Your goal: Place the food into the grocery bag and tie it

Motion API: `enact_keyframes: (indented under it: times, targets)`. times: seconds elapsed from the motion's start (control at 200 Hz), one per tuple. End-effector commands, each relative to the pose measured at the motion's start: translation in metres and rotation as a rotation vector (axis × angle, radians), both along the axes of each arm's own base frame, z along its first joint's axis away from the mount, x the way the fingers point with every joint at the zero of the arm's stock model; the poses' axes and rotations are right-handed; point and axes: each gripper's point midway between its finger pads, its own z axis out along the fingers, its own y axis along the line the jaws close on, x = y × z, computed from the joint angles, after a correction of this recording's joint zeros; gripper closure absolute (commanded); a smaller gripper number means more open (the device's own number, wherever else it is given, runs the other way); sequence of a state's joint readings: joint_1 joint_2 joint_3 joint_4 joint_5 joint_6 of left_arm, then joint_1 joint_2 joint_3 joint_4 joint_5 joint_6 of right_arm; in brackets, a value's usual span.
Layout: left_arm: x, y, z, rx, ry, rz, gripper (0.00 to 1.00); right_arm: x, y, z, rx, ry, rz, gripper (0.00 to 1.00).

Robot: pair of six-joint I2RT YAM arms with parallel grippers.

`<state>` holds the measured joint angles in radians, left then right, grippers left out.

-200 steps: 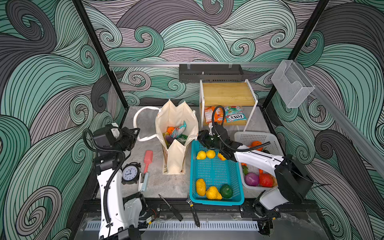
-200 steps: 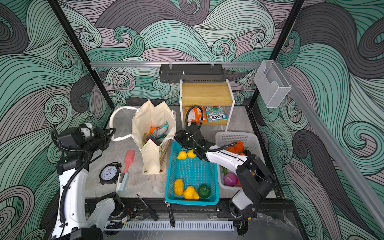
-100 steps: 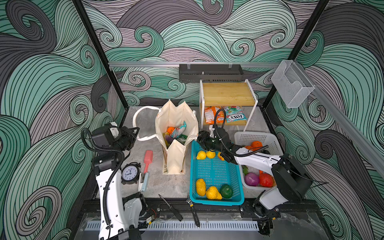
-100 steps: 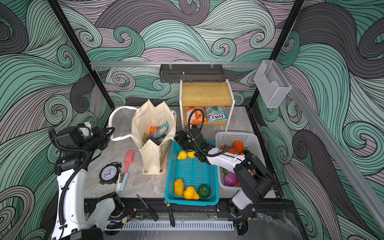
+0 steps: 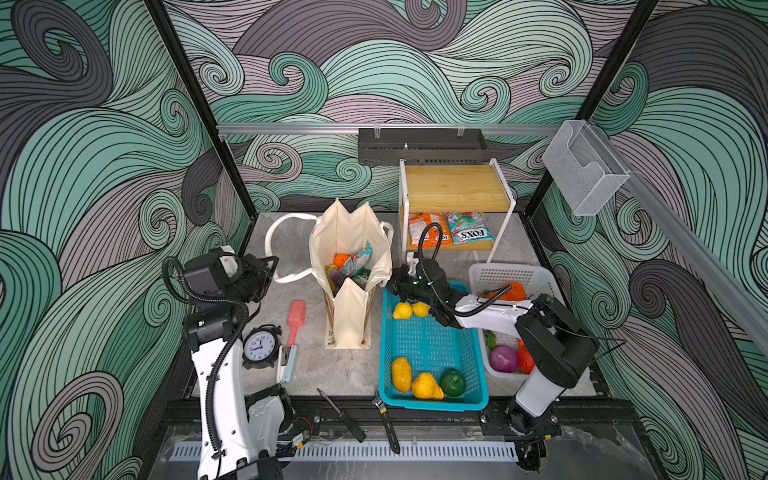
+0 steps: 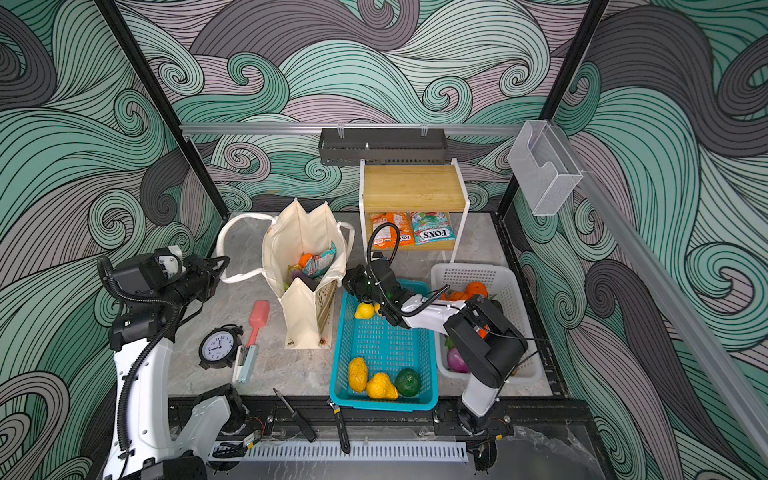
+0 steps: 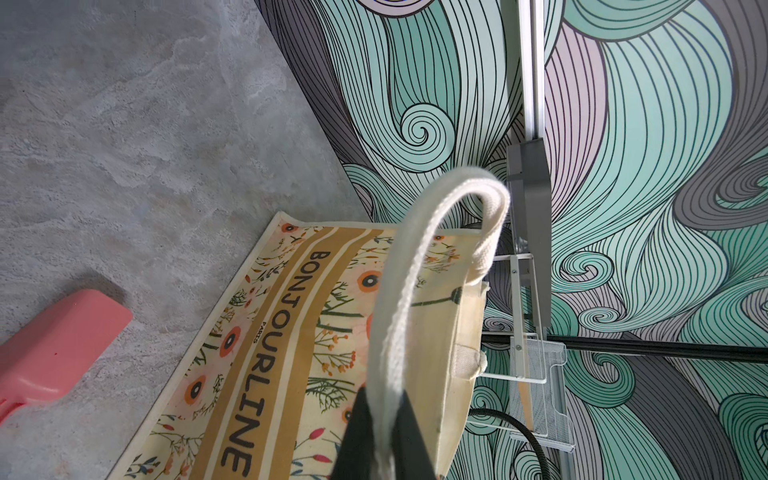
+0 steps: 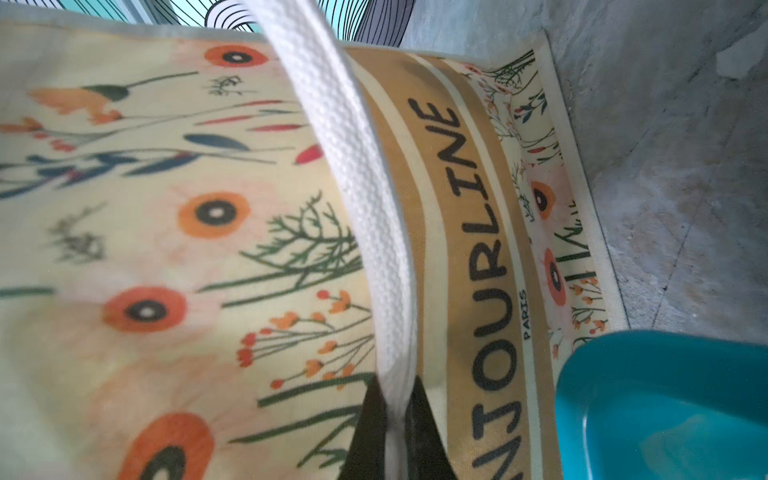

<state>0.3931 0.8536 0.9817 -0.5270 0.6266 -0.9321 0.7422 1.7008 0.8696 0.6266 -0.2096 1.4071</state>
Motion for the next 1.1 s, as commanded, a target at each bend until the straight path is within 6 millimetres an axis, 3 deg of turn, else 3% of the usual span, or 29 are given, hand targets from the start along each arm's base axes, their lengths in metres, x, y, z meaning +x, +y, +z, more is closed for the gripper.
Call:
enact_keyframes:
  times: [0.0,0.16,0.25,0.345,0.44,0.555,0.741,0.966,1.096]
  targets:
    - [-0.002,0.004,0.014,0.047,-0.037,0.012,1.0,0.0,-0.015,0.016,-0.04,-0.07,-0.01,1.0]
    - [0.001,0.007,0.029,0.093,-0.071,0.011,1.0,-0.008,-0.054,0.029,-0.366,-0.162,-0.02,1.0]
    - [-0.001,0.007,0.037,0.114,-0.076,0.006,1.0,-0.01,-0.079,0.064,-0.626,-0.285,-0.027,1.0]
    - [-0.003,0.005,0.045,0.13,-0.081,-0.001,1.0,-0.013,-0.084,0.095,-0.738,-0.389,0.029,1.0]
    - [-0.005,0.002,0.053,0.144,-0.09,-0.012,1.0,-0.015,-0.077,0.117,-0.82,-0.504,0.093,1.0]
    - [-0.005,-0.011,0.061,0.17,-0.093,-0.064,1.0,-0.019,-0.061,0.126,-0.855,-0.594,0.206,1.0]
    - [0.001,-0.056,0.071,0.287,-0.106,-0.195,1.0,-0.035,-0.025,0.164,-0.838,-0.81,0.325,1.0]
    - [0.018,-0.105,0.07,0.422,-0.078,-0.366,1.0,-0.069,0.021,0.155,-0.796,-0.957,0.558,1.0]
    - [0.023,-0.14,0.065,0.475,-0.054,-0.486,1.0,-0.063,0.03,0.148,-0.823,-0.962,0.567,1.0]
